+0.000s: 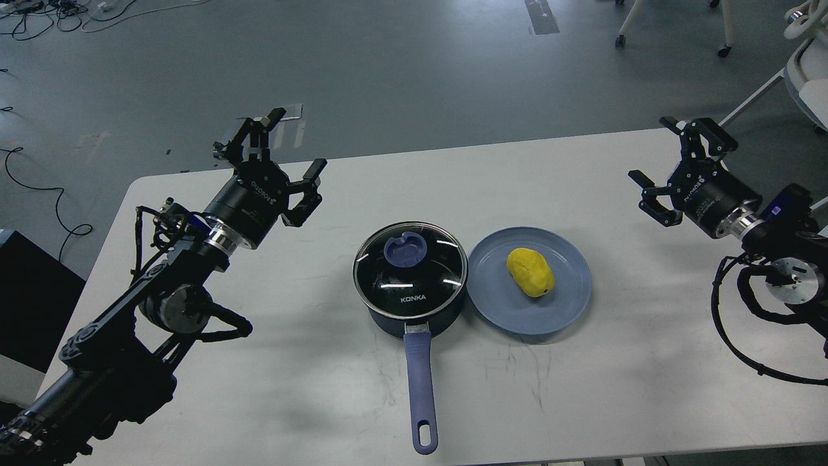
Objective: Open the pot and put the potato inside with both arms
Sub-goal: 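Raise the left gripper and swing it toward the pot lid, then lower the left gripper onto the blue lid knob and grasp it, then lift the glass lid off the pot and set it down nearer the left arm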
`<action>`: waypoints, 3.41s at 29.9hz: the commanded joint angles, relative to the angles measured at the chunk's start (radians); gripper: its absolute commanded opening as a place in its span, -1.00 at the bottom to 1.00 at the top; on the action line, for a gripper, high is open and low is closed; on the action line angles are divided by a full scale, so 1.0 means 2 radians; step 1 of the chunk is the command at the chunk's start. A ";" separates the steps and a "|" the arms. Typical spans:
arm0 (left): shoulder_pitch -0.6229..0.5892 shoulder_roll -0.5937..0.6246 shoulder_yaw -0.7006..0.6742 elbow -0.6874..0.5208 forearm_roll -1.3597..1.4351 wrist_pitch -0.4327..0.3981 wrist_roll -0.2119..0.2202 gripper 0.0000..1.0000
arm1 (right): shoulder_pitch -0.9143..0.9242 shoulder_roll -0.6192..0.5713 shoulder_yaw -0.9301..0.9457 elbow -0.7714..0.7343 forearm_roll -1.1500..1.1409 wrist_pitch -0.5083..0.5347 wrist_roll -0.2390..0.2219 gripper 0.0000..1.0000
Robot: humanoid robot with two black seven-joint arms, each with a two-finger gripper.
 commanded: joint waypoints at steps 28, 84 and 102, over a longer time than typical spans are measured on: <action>-0.066 0.087 -0.015 -0.099 0.192 -0.056 -0.039 0.95 | 0.002 -0.001 -0.008 0.004 -0.001 0.000 0.000 1.00; -0.231 0.011 0.265 -0.054 0.873 -0.062 -0.056 0.94 | -0.002 -0.010 -0.011 0.007 -0.002 0.000 0.000 1.00; -0.231 0.013 0.263 -0.059 0.871 -0.060 -0.059 -0.03 | -0.008 -0.010 -0.012 0.007 -0.002 0.000 0.000 1.00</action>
